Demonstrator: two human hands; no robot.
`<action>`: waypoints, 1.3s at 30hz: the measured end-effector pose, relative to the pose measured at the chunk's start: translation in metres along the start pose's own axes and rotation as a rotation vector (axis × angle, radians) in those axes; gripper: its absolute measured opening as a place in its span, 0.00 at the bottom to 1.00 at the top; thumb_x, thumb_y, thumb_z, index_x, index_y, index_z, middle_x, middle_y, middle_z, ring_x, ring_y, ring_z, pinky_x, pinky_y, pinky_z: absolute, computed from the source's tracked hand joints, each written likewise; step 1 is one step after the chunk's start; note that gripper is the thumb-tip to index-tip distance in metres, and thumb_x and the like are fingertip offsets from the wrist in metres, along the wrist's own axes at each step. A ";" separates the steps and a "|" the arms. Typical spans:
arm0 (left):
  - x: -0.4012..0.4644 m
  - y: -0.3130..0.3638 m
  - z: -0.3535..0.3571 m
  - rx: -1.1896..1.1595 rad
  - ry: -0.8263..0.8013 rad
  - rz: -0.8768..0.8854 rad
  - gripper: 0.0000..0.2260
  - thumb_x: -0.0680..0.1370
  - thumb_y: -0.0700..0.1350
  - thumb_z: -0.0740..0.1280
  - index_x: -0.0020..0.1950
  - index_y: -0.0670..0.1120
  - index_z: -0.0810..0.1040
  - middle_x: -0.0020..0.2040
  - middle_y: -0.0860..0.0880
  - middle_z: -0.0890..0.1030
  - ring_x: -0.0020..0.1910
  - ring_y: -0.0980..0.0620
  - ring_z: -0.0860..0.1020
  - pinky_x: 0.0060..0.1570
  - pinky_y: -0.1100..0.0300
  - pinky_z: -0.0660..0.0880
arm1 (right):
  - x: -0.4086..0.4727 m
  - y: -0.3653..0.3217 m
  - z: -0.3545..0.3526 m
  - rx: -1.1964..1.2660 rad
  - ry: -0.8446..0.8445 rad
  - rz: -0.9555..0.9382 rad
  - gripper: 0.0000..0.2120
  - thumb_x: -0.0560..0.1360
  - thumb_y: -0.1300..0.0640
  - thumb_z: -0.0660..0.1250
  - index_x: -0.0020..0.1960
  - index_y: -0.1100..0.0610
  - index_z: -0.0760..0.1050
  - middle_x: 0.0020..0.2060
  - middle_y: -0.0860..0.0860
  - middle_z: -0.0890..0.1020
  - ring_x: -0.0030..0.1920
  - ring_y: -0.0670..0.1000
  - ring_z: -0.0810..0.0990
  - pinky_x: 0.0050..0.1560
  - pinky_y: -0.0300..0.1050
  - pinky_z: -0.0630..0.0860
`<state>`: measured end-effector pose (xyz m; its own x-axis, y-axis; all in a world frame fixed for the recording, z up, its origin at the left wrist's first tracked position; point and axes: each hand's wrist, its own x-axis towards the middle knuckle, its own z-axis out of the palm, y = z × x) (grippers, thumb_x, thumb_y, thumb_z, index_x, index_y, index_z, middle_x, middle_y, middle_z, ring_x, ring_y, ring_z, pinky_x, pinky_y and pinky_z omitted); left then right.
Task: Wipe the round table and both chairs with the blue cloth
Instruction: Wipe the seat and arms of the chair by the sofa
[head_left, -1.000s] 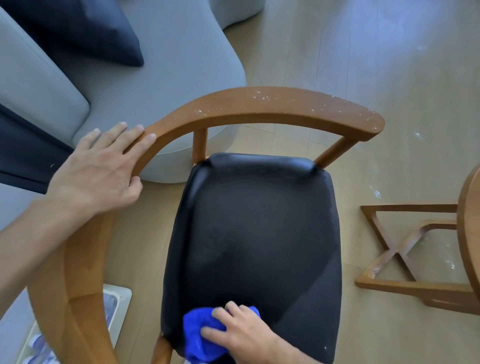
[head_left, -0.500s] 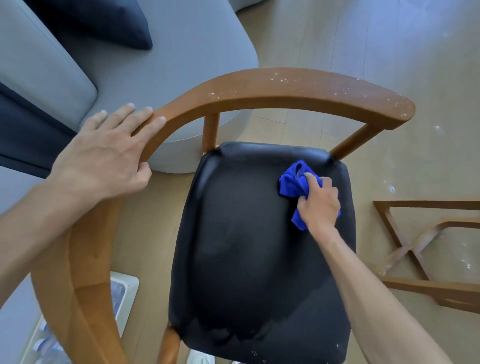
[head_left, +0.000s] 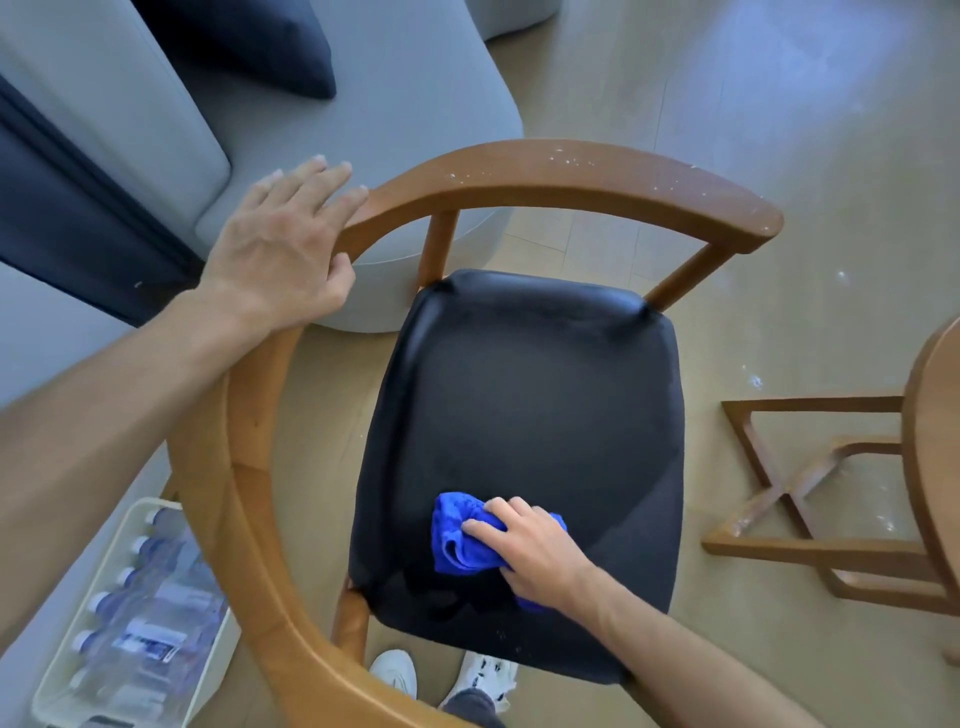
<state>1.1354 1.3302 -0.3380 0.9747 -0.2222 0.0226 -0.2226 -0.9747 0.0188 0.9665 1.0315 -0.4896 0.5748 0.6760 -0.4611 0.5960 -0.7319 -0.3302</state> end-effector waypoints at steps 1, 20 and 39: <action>-0.004 0.000 -0.002 -0.013 -0.005 -0.022 0.28 0.75 0.42 0.65 0.74 0.40 0.65 0.75 0.40 0.64 0.75 0.40 0.59 0.73 0.42 0.56 | -0.001 -0.001 -0.001 -0.016 -0.037 -0.016 0.27 0.71 0.62 0.62 0.69 0.50 0.66 0.63 0.53 0.70 0.54 0.58 0.72 0.48 0.52 0.72; -0.089 0.019 0.024 0.158 0.214 -0.110 0.29 0.74 0.53 0.55 0.74 0.42 0.65 0.75 0.39 0.63 0.75 0.39 0.60 0.74 0.46 0.50 | -0.036 0.174 -0.032 0.020 0.403 0.528 0.26 0.68 0.61 0.66 0.66 0.52 0.69 0.59 0.53 0.72 0.54 0.58 0.72 0.47 0.50 0.74; -0.089 0.007 0.040 0.120 0.292 -0.120 0.31 0.72 0.53 0.55 0.74 0.46 0.61 0.74 0.41 0.63 0.74 0.41 0.60 0.73 0.54 0.45 | -0.144 0.069 0.063 -0.023 -0.009 -0.298 0.28 0.61 0.57 0.72 0.59 0.44 0.74 0.52 0.48 0.78 0.44 0.51 0.77 0.37 0.40 0.76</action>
<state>1.0480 1.3421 -0.3797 0.9438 -0.1062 0.3129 -0.0858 -0.9932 -0.0784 0.8893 0.8783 -0.4976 0.3676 0.8600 -0.3538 0.7506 -0.4990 -0.4332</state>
